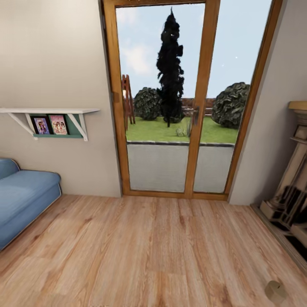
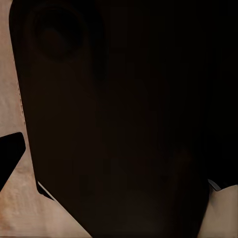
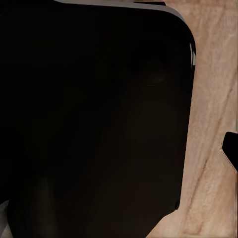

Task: Place each of the two pumpkins and all three candles from the living room inside a cabinet in the living room (use any cabinet), then make sure every cabinet is closed, and position the cauldron so it is next to a table in the living room.

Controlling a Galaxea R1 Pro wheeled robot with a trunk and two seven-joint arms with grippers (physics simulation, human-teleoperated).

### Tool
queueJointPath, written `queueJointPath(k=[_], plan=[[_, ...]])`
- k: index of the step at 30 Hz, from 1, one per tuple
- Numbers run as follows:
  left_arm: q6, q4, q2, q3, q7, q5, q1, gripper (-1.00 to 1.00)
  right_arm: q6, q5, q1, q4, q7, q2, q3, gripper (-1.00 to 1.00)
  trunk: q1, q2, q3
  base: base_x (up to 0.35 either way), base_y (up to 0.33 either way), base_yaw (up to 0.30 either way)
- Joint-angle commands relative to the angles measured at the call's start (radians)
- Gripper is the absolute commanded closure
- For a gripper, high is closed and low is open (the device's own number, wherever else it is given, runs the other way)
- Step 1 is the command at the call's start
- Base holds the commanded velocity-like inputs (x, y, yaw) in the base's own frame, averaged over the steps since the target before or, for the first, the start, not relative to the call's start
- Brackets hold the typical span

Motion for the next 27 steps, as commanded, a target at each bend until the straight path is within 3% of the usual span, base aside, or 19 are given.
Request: queueJointPath(k=[1,16,27], plan=[[0.001,-0.002,0.000,0.000,0.000,0.000,0.001,-1.00,-0.002,0.000,0.000,0.000,0.000,0.000,-0.001,-1.00,0.000,0.000,-0.001,-0.208,-0.178,0.277],[0.001,-0.001,0.000,0.001,0.000,0.000,0.001,-1.00,-0.003,0.000,0.000,0.000,0.000,0.000,-0.001,-1.00,0.000,0.000,-0.001,-0.225,-0.195,0.278],[0.001,-0.001,-0.006,0.000,-0.001,0.000,0.001,-1.00,-0.003,0.000,0.000,0.000,0.000,0.001,-0.001,-1.00,0.000,0.000,-0.001,-0.031,-0.027,0.279]])
